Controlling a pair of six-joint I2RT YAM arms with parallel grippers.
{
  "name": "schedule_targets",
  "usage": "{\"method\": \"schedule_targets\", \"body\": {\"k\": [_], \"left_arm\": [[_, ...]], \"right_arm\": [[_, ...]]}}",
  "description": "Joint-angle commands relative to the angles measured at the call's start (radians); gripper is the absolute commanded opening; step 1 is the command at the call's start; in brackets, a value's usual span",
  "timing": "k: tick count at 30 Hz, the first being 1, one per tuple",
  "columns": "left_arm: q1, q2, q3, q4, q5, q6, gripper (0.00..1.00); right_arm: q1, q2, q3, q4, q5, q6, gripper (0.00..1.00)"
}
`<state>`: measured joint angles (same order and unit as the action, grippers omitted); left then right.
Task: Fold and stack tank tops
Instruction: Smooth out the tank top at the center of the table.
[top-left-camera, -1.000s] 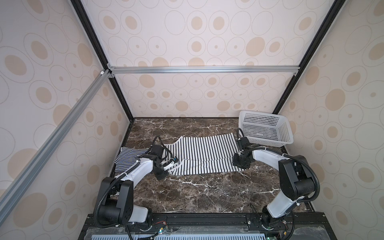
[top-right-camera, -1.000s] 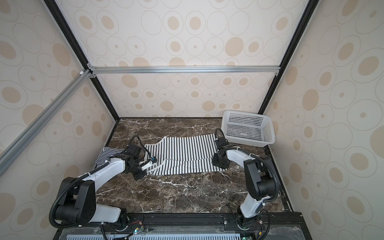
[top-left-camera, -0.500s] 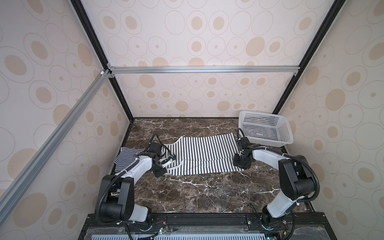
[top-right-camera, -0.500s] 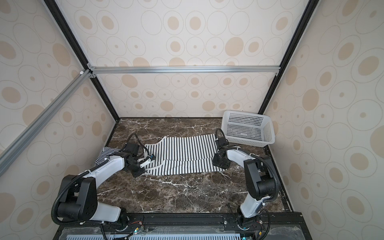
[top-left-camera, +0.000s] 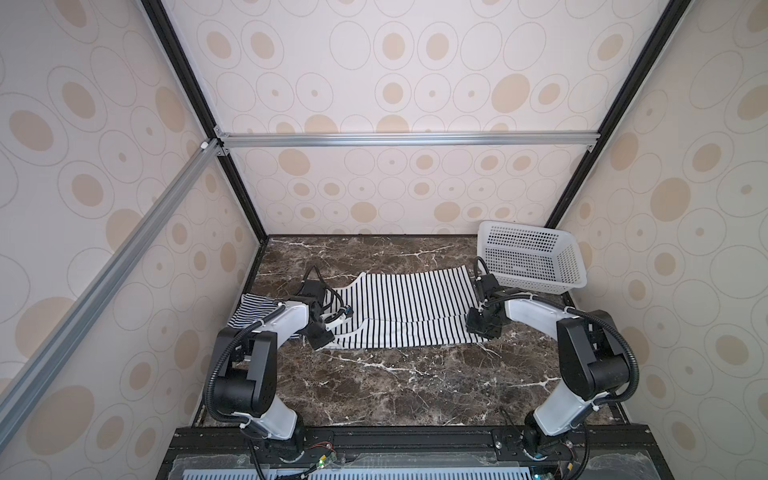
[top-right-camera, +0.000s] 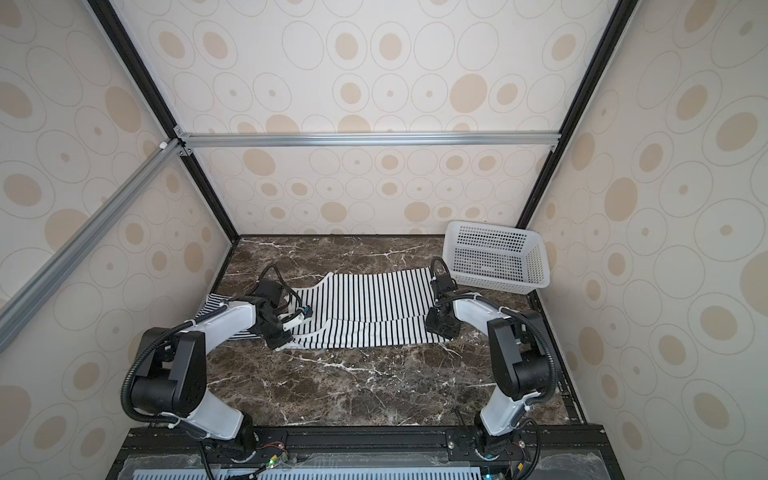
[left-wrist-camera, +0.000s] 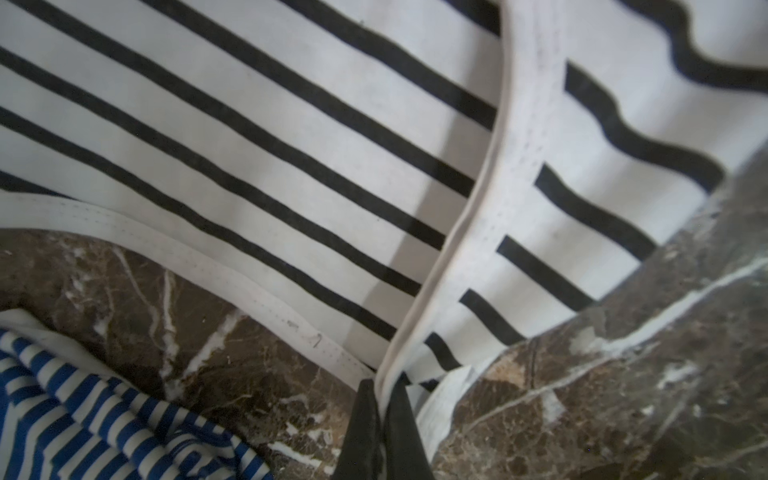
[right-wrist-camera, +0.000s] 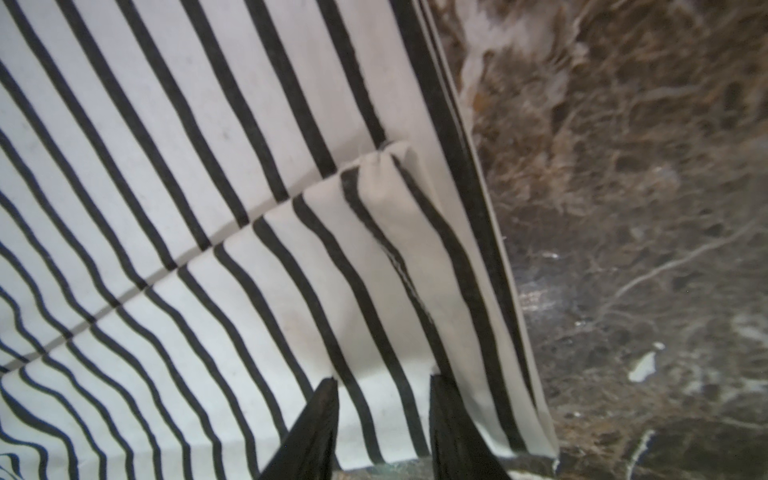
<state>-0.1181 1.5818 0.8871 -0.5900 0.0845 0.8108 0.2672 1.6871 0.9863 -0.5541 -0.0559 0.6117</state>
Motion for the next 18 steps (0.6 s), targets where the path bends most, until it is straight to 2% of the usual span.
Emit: {"method": "schedule_targets", "body": {"k": [1,11,15,18], "left_arm": [[0.011,0.019,0.024,0.02,-0.048,0.031,0.13],[0.014,0.034,0.014,0.044,-0.099,-0.005,0.33],[0.012,-0.019,-0.023,0.096,-0.174,-0.021,0.42],[0.011,-0.053,-0.036,0.128,-0.239,-0.051,0.44]], "right_arm": [[-0.001,-0.017,0.016,-0.017,-0.012,-0.005,0.39],[0.02,-0.117,0.001,0.011,-0.056,0.004,0.41],[0.046,-0.169,-0.003,0.001,-0.053,0.01,0.42],[0.062,-0.195,0.001,-0.007,-0.046,0.01,0.42]]}}
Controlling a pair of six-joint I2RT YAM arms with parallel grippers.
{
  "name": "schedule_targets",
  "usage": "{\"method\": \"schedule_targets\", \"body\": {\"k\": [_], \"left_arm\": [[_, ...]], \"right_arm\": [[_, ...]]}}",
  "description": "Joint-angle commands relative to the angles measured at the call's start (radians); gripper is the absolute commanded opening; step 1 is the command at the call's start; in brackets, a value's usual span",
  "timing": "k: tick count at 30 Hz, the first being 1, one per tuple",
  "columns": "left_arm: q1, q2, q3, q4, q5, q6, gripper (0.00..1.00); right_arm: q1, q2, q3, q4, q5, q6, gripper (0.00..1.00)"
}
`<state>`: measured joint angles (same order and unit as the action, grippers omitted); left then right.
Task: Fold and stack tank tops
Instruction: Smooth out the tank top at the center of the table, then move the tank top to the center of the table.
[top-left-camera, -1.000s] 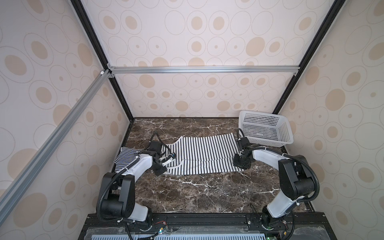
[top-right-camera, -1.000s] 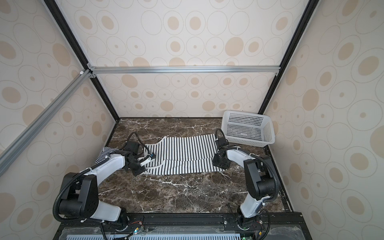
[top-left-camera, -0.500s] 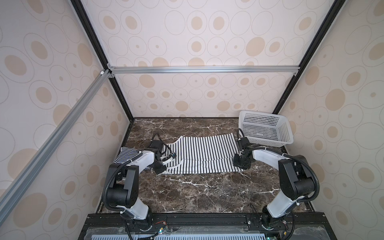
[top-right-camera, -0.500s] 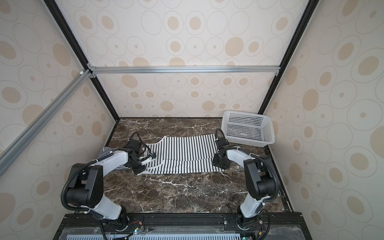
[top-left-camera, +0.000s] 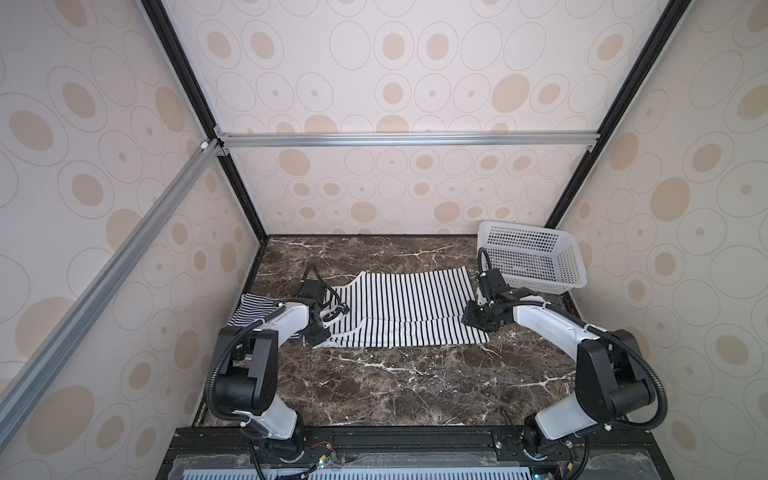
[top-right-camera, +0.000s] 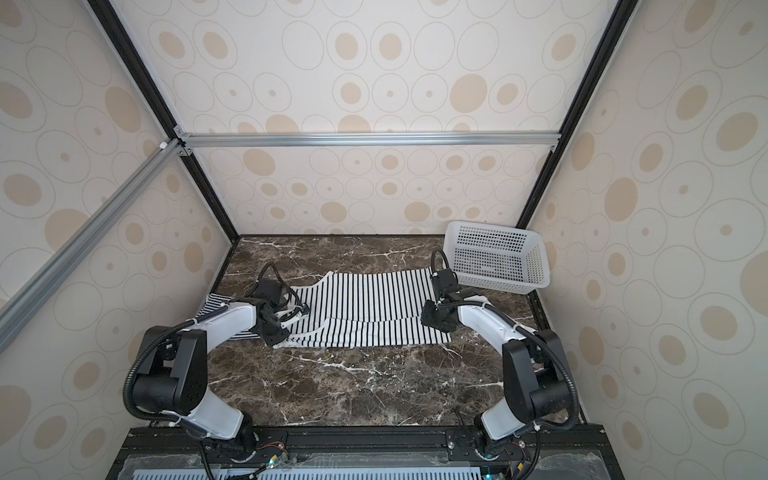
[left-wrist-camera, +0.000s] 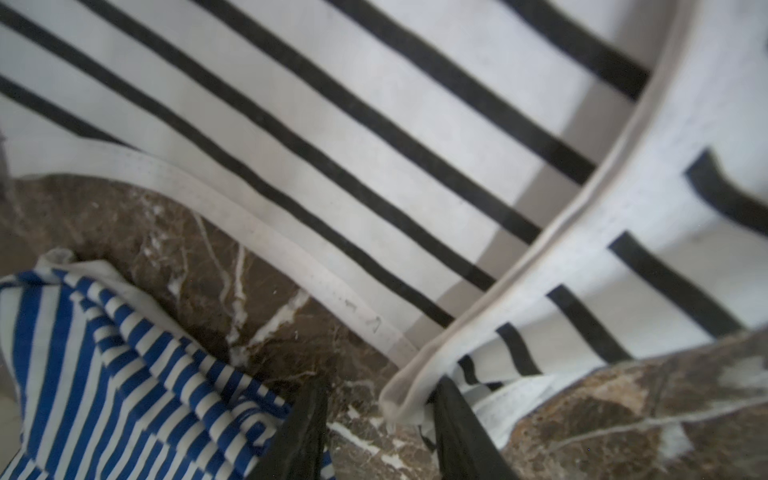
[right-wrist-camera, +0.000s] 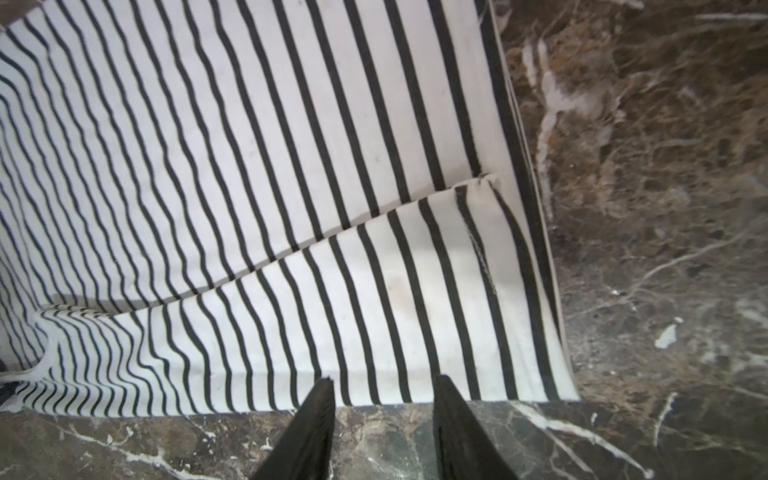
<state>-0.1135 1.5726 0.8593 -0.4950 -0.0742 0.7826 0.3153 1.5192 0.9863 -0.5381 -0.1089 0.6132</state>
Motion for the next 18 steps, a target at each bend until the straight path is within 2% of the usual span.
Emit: {"method": "schedule_targets", "body": {"k": [1,4,8,13,18], "left_arm": [[0.007,-0.055,-0.009,0.037,-0.094,-0.033,0.45],[0.007,-0.097,-0.001,0.05,-0.097,-0.072,0.47],[-0.011,-0.142,0.033,0.003,0.015,-0.129,0.5],[-0.101,-0.136,0.013,-0.019,0.11,-0.162,0.5],[-0.183,-0.084,-0.019,0.061,0.152,-0.175,0.47]], "right_arm": [[0.02,-0.031,0.003,-0.02,0.008,0.008,0.42],[0.044,-0.031,0.007,-0.005,-0.001,0.005,0.42],[0.066,0.001,0.024,-0.008,0.006,0.003,0.41],[0.07,0.038,0.037,-0.016,0.017,0.003,0.41],[0.075,0.082,0.041,0.005,0.005,0.027,0.41]]}}
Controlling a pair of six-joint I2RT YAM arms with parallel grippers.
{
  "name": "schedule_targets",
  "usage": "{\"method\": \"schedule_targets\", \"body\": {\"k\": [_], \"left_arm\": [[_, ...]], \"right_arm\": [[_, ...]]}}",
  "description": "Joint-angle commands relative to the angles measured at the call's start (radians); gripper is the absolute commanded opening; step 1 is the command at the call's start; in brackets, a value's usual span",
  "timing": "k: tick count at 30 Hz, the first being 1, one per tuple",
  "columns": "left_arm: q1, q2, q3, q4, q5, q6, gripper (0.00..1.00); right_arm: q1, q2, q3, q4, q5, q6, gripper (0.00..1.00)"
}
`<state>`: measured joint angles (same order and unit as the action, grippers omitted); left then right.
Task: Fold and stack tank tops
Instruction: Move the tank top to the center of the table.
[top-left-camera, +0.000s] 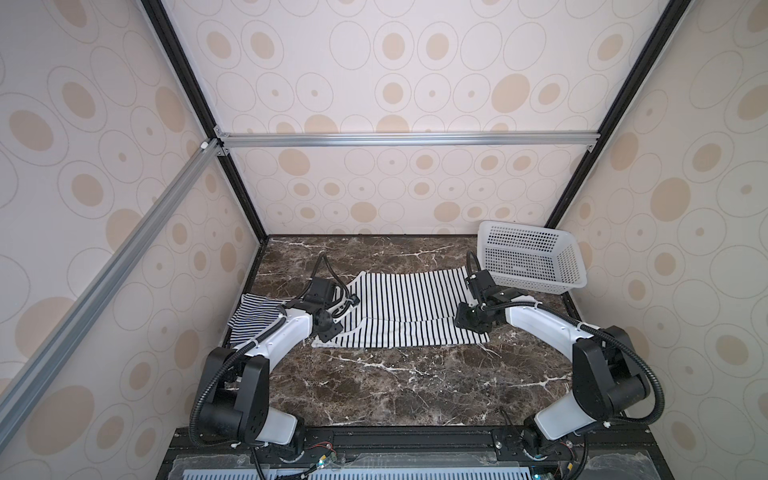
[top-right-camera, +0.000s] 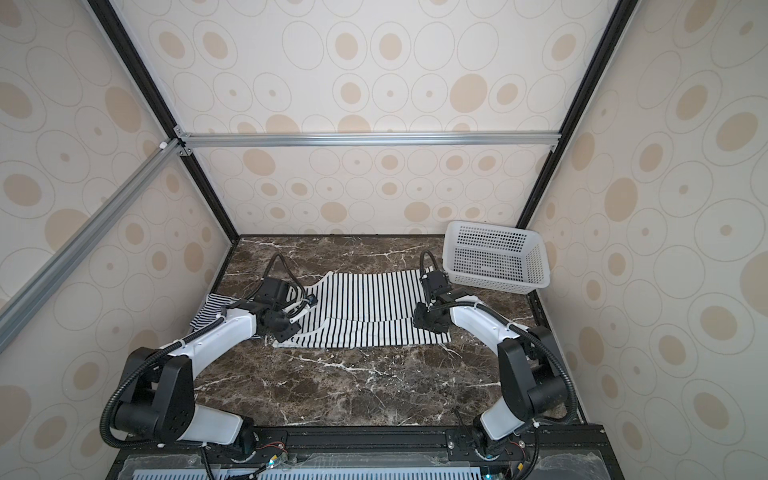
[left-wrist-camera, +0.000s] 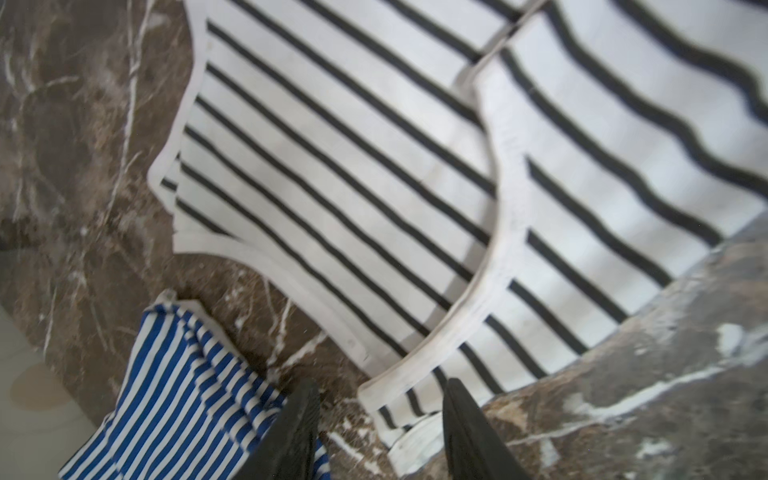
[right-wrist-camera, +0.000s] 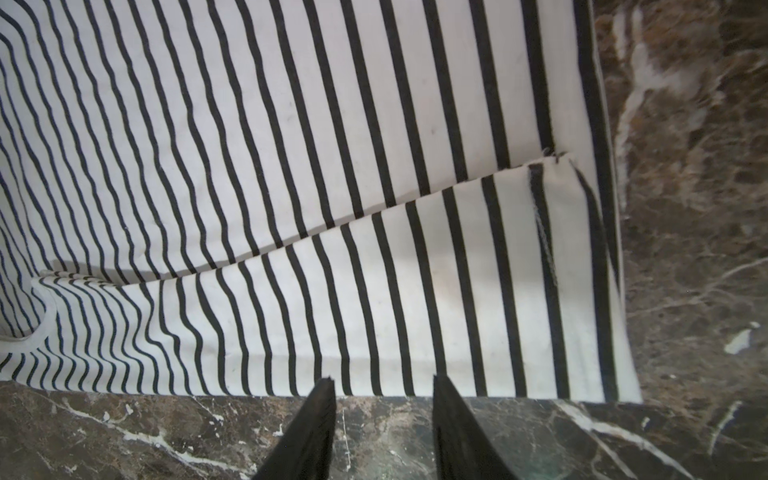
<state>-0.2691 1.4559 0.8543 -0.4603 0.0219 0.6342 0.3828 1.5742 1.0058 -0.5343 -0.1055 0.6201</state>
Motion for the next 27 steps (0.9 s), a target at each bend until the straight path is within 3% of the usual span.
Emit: {"method": "schedule_targets", "body": {"k": [1,11,21,27], "left_arm": [[-0.031,0.047,-0.016,0.046,0.057,-0.031,0.47],[-0.033,0.121,-0.062,0.149,0.0,-0.027,0.44],[-0.033,0.112,-0.138,0.081,-0.032,0.066,0.43],[-0.033,0.063,-0.196,-0.005,-0.003,0.147,0.43]], "right_arm": [[0.011,0.038,0.025,0.003,0.004,0.021,0.41],[0.034,0.112,0.033,-0.02,0.022,0.044,0.4],[0.079,0.122,-0.013,-0.085,0.045,0.082,0.39],[0.136,0.029,-0.101,-0.13,0.044,0.138,0.39]]}}
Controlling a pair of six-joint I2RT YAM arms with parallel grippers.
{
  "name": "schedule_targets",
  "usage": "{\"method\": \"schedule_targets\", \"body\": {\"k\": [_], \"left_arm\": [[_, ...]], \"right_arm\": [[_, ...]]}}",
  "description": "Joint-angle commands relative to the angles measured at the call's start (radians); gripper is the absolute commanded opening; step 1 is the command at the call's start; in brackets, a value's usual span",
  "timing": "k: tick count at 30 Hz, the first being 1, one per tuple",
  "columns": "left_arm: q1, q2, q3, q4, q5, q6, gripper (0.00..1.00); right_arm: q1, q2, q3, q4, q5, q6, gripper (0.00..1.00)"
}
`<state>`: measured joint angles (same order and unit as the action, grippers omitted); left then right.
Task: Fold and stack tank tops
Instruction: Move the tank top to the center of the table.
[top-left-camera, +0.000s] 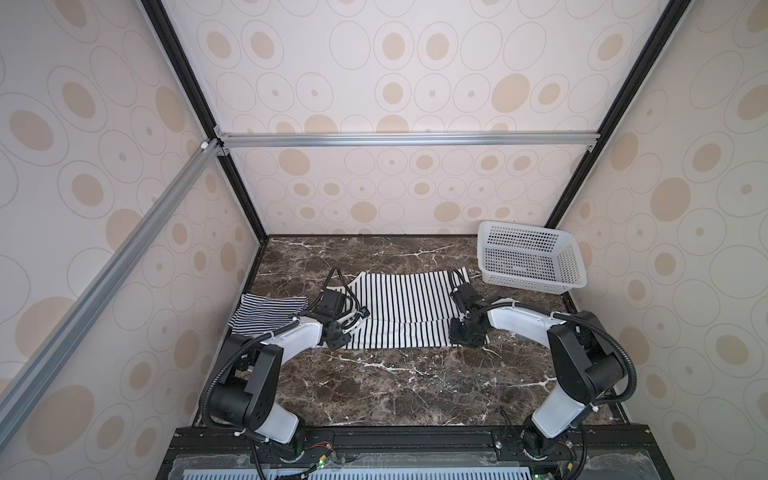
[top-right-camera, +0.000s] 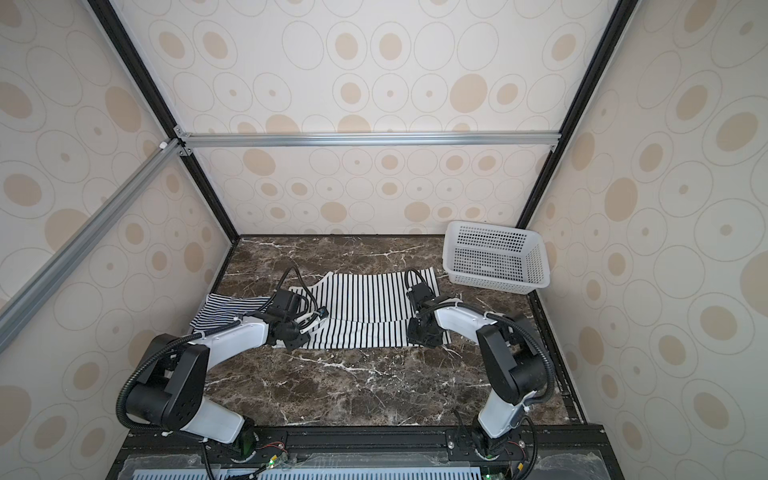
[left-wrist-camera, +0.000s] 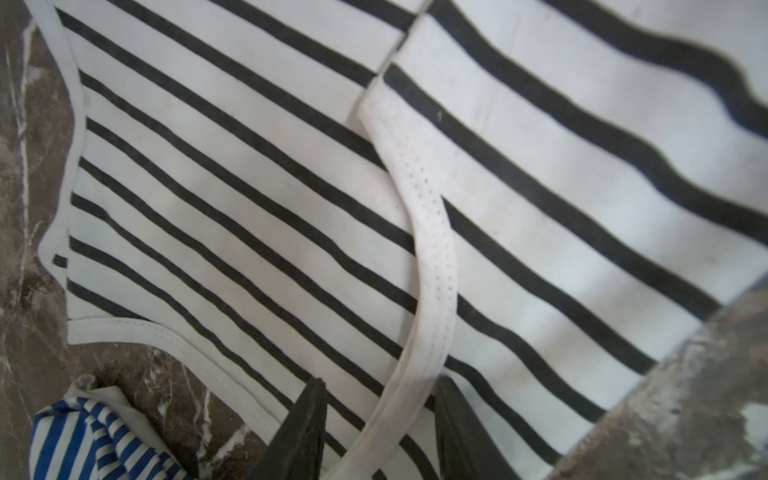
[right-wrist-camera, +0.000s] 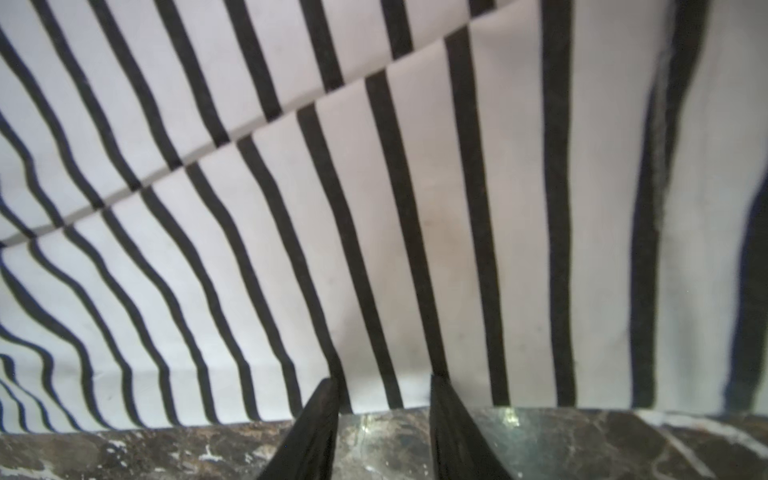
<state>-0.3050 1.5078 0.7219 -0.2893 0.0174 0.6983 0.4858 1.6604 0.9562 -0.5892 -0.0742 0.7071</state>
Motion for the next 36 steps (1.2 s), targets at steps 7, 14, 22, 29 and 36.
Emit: {"method": "schedule_targets", "body": {"k": [7,14,22,29,36], "left_arm": [[0.003,-0.064,-0.111,-0.265,0.015,0.143,0.43],[0.004,-0.159,-0.075,-0.245,0.02,0.111,0.45],[0.004,-0.088,0.061,-0.128,-0.016,-0.009,0.47],[0.007,0.045,0.105,-0.073,-0.07,-0.063,0.46],[0.009,0.05,0.083,-0.062,-0.066,-0.068,0.47]], "right_arm": [[0.115,-0.137,-0.152,-0.109,-0.018,0.12,0.39],[0.165,-0.267,-0.128,-0.124,0.001,0.11,0.41],[0.123,-0.053,0.1,-0.08,0.055,0.042,0.42],[0.038,0.104,0.143,0.069,0.013,0.039,0.55],[0.034,0.117,0.119,0.13,-0.007,0.058,0.6]]}}
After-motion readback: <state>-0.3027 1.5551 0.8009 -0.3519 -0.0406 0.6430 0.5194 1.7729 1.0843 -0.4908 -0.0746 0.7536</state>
